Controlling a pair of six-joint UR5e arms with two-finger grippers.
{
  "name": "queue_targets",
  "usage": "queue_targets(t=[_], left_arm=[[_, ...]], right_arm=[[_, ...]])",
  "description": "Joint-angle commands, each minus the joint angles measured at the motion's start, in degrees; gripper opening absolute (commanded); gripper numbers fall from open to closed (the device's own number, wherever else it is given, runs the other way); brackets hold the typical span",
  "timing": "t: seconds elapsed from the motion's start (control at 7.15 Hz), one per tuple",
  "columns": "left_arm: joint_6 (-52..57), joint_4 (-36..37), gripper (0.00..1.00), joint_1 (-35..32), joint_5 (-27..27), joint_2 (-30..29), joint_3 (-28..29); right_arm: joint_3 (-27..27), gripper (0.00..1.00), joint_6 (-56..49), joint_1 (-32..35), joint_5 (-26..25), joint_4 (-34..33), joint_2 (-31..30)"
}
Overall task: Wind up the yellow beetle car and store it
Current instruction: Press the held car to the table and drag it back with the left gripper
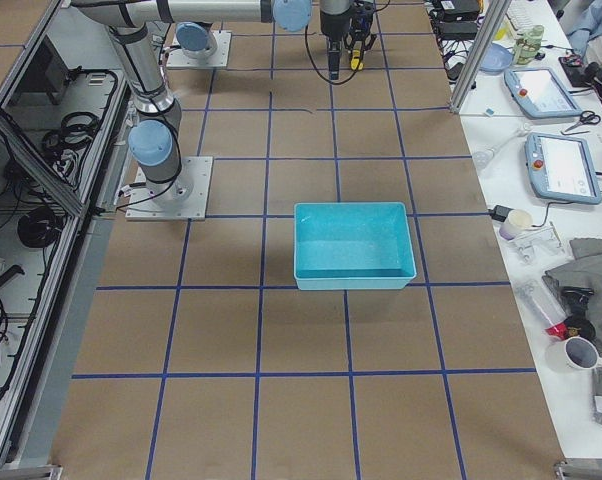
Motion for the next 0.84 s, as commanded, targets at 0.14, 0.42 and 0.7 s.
queue_targets(t=[0.14,0.42,0.7], left_arm=[[1.60,-0.19,0.00,1.98,-0.20,-0.05,0.10],[5.46,-2.45,0.00,3.99,-0.11,0.03,0.10],[7.93,-2.73,0.00,5.75,-0.11,0.73,-0.33]], right_arm=[[-0.03,1.00,-0.17,0.08,-0.33,0.00,0.00],[0.05,1.00,-0.17,0.08,-0.42,0.00,0.00],[0.32,1.00,-0.09,0.08,-0.25,-0.18,0.00]])
